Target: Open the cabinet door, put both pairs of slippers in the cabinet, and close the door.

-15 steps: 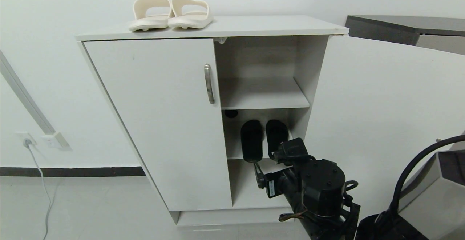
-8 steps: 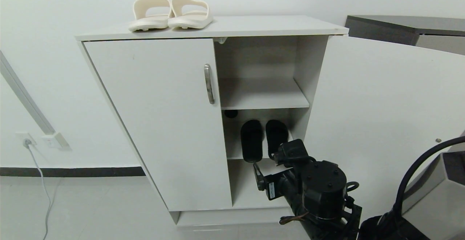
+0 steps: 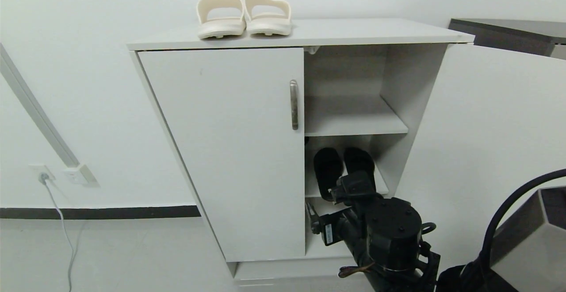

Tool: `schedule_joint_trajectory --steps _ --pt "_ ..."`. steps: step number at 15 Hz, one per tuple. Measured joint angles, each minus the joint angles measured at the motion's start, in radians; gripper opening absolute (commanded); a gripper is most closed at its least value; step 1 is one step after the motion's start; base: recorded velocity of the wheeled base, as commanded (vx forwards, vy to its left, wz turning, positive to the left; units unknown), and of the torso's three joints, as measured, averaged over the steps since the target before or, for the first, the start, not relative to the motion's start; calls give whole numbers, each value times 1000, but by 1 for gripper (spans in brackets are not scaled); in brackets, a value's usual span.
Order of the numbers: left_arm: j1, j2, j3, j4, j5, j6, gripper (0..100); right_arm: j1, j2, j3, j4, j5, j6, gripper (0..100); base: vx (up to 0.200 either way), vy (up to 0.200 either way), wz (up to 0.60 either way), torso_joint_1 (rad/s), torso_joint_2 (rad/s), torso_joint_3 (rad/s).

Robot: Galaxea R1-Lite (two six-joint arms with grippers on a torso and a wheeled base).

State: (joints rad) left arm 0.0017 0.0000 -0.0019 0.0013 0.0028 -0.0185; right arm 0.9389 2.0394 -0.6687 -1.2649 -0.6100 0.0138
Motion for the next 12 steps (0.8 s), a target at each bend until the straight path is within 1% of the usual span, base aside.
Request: schedule_joint_trajectory --steps 9,12 --pt "0 0 0 0 0 -1 0 6 -1 9 0 0 0 100 0 200 0 0 2 4" --pt "-1 1 0 1 1 -1 0 6 -2 9 0 0 0 100 0 0 0 0 0 0"
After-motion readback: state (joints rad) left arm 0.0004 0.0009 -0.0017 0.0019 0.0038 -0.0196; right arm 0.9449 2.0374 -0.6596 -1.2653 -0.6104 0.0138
